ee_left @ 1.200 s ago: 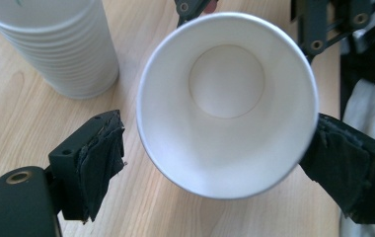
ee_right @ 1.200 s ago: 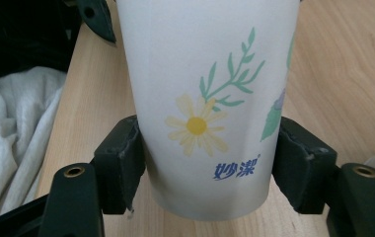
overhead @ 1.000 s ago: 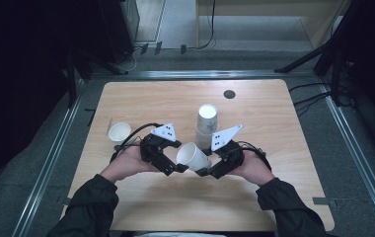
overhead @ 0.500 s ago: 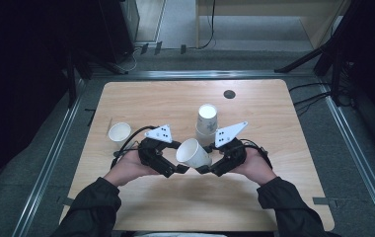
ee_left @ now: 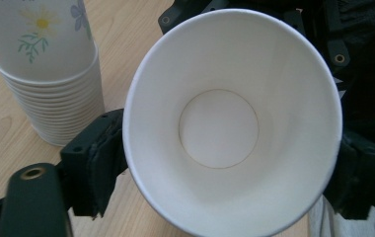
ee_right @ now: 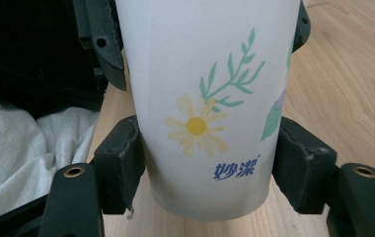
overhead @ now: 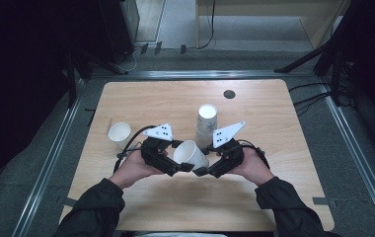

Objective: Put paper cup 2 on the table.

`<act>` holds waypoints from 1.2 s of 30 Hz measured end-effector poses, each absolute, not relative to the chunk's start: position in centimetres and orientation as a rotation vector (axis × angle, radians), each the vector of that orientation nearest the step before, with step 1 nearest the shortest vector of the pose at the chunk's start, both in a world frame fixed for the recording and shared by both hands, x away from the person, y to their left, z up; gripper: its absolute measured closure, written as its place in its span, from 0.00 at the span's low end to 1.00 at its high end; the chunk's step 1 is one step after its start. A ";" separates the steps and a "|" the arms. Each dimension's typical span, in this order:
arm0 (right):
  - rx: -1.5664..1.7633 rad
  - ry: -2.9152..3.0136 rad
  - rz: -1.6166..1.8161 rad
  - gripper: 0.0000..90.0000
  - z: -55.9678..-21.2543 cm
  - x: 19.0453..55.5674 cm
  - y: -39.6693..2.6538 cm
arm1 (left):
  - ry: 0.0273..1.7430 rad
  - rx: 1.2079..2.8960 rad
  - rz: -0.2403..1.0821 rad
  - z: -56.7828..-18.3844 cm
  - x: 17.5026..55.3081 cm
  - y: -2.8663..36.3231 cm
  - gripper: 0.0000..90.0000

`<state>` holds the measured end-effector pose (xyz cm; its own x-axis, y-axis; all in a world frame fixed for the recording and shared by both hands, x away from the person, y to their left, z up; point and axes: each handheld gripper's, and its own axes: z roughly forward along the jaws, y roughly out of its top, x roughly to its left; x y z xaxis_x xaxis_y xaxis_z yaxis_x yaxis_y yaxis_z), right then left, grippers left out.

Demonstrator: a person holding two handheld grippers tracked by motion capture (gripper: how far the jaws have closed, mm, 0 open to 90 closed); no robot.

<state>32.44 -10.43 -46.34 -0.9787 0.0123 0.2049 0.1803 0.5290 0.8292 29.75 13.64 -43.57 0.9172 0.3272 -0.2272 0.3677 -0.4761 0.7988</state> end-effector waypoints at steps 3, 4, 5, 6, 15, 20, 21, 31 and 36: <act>-0.163 -2.585 -1.443 0.39 -46.3 32.5 -10.5 | 0.481 2.097 -0.057 -43.5 29.6 13.5 0.25; -0.167 -2.585 -1.442 0.39 -46.2 32.4 -10.5 | 0.481 2.092 -0.056 -43.5 29.6 13.5 0.26; -0.170 -2.581 -1.442 0.39 -46.2 32.4 -10.5 | 0.481 2.091 -0.057 -43.5 29.6 13.5 0.26; -0.169 -2.579 -1.445 0.39 -46.2 32.4 -10.5 | 0.481 2.090 -0.058 -43.4 29.6 13.6 0.27; -0.169 -2.580 -1.437 0.38 -46.3 32.4 -10.3 | 0.478 2.105 -0.066 -43.4 29.7 13.7 0.32; -0.195 -2.615 -1.435 0.28 -46.4 32.3 -10.2 | 0.488 2.089 -0.055 -42.9 29.8 14.4 0.32; -0.202 -2.622 -1.435 0.28 -46.5 32.3 -10.3 | 0.493 2.088 -0.045 -42.8 29.9 14.7 0.32; -0.279 -2.655 -1.471 0.27 -46.3 32.4 -11.7 | 0.535 2.128 0.007 -42.1 30.0 16.5 0.31; -0.331 -2.706 -1.477 0.25 -46.3 32.5 -12.3 | 0.548 2.156 0.037 -42.2 30.0 17.3 0.31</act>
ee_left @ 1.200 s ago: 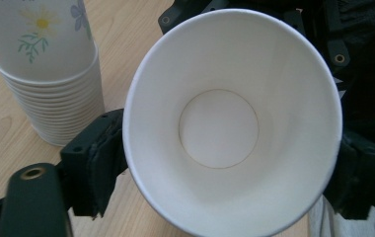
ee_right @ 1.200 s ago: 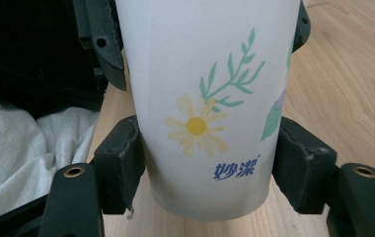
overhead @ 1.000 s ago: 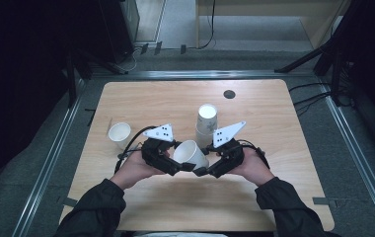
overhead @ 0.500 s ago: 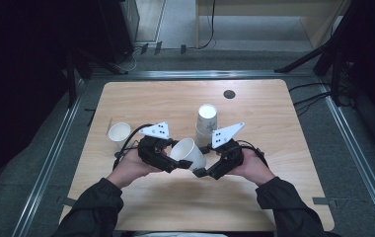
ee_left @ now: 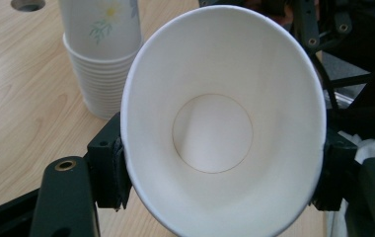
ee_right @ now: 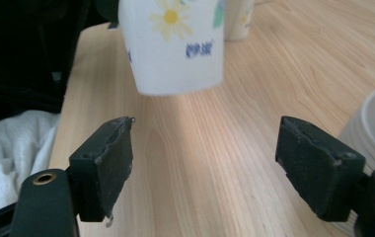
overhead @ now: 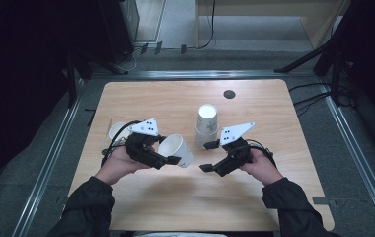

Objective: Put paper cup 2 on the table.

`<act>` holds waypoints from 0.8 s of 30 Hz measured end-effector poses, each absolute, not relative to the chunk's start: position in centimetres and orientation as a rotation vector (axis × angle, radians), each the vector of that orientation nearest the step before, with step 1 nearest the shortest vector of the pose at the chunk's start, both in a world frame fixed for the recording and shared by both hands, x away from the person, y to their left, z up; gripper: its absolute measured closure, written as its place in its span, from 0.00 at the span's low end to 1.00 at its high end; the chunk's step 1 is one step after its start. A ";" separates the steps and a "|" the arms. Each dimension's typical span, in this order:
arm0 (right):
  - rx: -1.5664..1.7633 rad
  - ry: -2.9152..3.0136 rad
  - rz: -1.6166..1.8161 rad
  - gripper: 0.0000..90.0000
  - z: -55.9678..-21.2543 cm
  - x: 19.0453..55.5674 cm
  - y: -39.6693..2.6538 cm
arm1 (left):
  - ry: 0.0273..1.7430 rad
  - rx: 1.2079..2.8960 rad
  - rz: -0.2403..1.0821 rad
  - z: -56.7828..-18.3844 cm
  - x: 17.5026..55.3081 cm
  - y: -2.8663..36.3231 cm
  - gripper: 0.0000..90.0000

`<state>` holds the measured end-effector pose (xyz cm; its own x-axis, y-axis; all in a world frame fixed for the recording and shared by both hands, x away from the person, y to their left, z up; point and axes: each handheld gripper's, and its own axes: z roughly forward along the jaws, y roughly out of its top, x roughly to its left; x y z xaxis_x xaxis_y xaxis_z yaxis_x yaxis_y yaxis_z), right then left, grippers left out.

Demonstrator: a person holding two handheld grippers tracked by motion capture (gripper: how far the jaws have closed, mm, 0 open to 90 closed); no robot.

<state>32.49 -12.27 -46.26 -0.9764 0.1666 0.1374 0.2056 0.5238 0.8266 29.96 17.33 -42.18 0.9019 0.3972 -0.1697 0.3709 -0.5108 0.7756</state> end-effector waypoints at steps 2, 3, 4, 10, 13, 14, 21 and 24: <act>-0.322 -2.709 -1.461 0.25 -46.4 32.5 -12.6 | 0.555 2.158 0.042 -42.2 30.0 17.6 0.31; -0.322 -2.710 -1.454 0.25 -46.4 32.5 -12.7 | 0.556 2.162 0.052 -42.2 29.9 17.7 0.31; -0.328 -2.714 -1.455 0.25 -46.5 32.5 -12.8 | 0.552 2.167 0.065 -42.2 29.8 17.9 0.31; -0.362 -2.735 -1.477 0.26 -46.2 32.7 -13.6 | 0.548 2.191 0.083 -42.4 29.6 18.9 0.31; -0.356 -2.743 -1.495 0.26 -45.9 32.6 -14.0 | 0.529 2.200 0.091 -42.5 29.4 19.5 0.31; -0.354 -2.746 -1.499 0.26 -45.9 32.5 -14.1 | 0.531 2.200 0.094 -42.6 29.4 19.6 0.31; -0.387 -2.767 -1.499 0.26 -45.7 32.8 -14.4 | 0.545 2.192 0.094 -42.7 29.1 21.0 0.31; -0.422 -2.789 -1.483 0.26 -45.7 32.9 -14.4 | 0.560 2.194 0.098 -42.8 29.1 21.6 0.30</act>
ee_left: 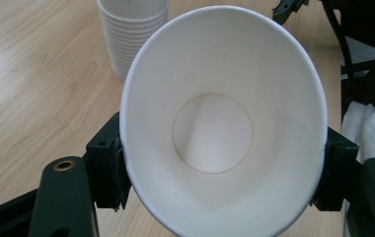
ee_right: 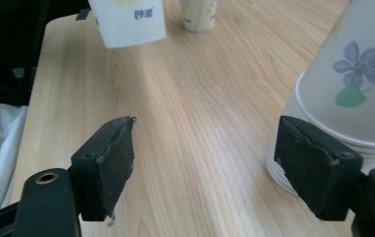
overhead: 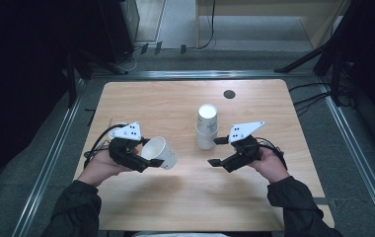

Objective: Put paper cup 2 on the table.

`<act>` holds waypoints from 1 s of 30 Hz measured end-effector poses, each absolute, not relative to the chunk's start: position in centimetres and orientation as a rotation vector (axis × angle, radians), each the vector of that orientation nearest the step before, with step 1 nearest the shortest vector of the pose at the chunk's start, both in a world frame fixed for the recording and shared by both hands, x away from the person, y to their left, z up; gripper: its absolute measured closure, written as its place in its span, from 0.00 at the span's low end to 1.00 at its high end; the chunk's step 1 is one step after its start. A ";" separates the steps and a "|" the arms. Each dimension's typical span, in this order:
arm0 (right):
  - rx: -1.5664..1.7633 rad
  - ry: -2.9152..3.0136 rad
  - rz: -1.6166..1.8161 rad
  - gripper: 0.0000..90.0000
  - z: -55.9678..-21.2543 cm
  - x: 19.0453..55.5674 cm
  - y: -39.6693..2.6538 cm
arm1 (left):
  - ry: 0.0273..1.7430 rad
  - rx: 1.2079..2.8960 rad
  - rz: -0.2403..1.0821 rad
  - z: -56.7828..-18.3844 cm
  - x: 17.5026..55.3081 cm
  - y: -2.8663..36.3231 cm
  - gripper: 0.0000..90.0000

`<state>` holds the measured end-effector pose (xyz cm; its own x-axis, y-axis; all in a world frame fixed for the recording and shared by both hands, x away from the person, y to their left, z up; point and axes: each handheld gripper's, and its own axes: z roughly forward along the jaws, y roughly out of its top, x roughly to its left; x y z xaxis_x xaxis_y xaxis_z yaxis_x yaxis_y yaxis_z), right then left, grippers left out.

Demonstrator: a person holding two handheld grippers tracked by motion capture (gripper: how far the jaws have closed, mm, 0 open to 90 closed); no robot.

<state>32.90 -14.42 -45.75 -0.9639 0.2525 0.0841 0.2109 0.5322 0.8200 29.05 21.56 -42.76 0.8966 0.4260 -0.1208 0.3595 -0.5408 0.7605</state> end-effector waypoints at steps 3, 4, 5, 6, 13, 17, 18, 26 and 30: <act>0.417 2.706 1.436 0.26 -45.7 33.0 -14.7 | 0.581 2.202 0.107 -42.9 28.9 22.1 0.30; 0.419 2.703 1.442 0.26 -45.6 33.0 -14.8 | 0.585 2.204 0.102 -42.9 28.9 22.4 0.30; 0.420 2.700 1.444 0.26 -45.6 33.0 -15.0 | 0.585 2.200 0.101 -43.0 28.9 22.6 0.30; 0.420 2.697 1.449 0.26 -45.5 33.1 -15.1 | 0.581 2.201 0.103 -43.1 28.9 22.8 0.30; 0.506 2.673 1.407 0.26 -45.6 33.8 -15.8 | 0.629 2.204 0.113 -43.4 28.7 24.2 0.30; 0.532 2.657 1.412 0.26 -45.5 34.0 -16.2 | 0.663 2.229 0.136 -43.8 28.6 25.0 0.30; 0.531 2.658 1.413 0.26 -45.5 34.1 -16.3 | 0.670 2.232 0.141 -43.9 28.5 25.2 0.30; 0.518 2.642 1.426 0.26 -45.5 34.5 -16.3 | 0.741 2.250 0.161 -44.9 28.3 26.8 0.30; 0.513 2.643 1.415 0.26 -45.6 34.5 -16.2 | 0.763 2.247 0.168 -45.2 28.1 27.6 0.30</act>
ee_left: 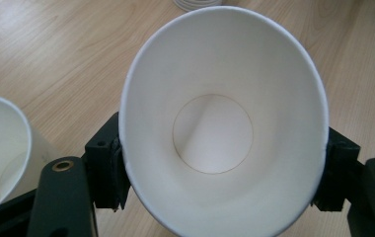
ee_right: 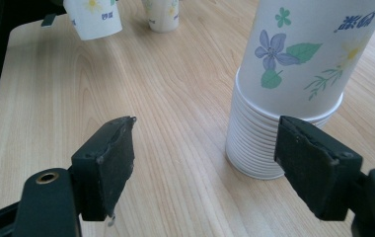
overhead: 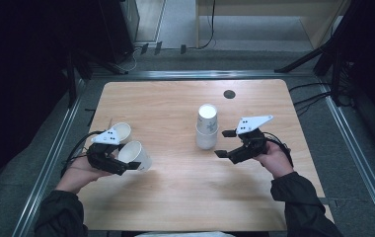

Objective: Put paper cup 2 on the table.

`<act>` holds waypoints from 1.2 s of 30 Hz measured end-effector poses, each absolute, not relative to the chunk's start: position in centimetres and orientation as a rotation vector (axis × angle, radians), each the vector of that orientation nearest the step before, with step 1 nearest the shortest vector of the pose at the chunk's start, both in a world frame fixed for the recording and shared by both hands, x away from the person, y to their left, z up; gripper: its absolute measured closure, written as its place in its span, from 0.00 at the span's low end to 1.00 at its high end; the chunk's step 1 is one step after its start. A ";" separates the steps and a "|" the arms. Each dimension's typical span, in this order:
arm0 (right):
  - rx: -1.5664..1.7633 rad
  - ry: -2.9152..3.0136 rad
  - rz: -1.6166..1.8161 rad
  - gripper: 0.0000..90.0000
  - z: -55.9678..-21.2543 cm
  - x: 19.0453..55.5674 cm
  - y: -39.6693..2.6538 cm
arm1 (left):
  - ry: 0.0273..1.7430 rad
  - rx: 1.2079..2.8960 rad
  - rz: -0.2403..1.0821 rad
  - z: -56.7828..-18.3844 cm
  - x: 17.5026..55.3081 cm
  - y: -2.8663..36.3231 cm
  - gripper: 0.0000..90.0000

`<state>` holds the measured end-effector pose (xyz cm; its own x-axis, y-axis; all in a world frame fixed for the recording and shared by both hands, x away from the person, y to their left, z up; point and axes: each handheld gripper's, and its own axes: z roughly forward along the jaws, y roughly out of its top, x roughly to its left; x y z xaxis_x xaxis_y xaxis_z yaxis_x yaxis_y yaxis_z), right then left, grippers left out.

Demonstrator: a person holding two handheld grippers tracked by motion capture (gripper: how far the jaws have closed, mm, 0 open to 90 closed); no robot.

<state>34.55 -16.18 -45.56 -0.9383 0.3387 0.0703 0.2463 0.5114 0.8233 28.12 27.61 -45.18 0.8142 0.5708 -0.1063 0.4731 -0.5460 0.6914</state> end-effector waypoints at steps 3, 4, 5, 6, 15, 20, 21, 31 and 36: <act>0.513 2.647 1.418 0.26 -45.6 34.6 -16.2 | 0.768 2.256 0.184 -45.5 28.0 28.2 0.30; 0.515 2.647 1.414 0.26 -45.6 34.6 -16.2 | 0.770 2.260 0.179 -45.6 28.0 28.4 0.30; 0.519 2.648 1.413 0.26 -45.6 34.6 -16.2 | 0.772 2.267 0.181 -45.7 28.0 28.5 0.30; 0.518 2.651 1.413 0.26 -45.7 34.6 -16.1 | 0.773 2.272 0.177 -45.9 28.0 28.6 0.30; 0.502 2.672 1.391 0.26 -46.0 34.5 -15.9 | 0.820 2.348 0.196 -47.5 28.7 29.1 0.29; 0.506 2.674 1.384 0.26 -46.0 34.5 -15.9 | 0.846 2.376 0.208 -48.1 29.1 29.6 0.29; 0.510 2.673 1.383 0.26 -46.0 34.4 -15.9 | 0.852 2.380 0.209 -48.2 29.1 29.7 0.29; 0.516 2.664 1.375 0.26 -46.0 34.5 -16.0 | 0.876 2.417 0.235 -48.9 29.4 30.0 0.28; 0.516 2.666 1.370 0.26 -46.1 34.5 -15.9 | 0.900 2.431 0.222 -49.2 29.6 29.9 0.26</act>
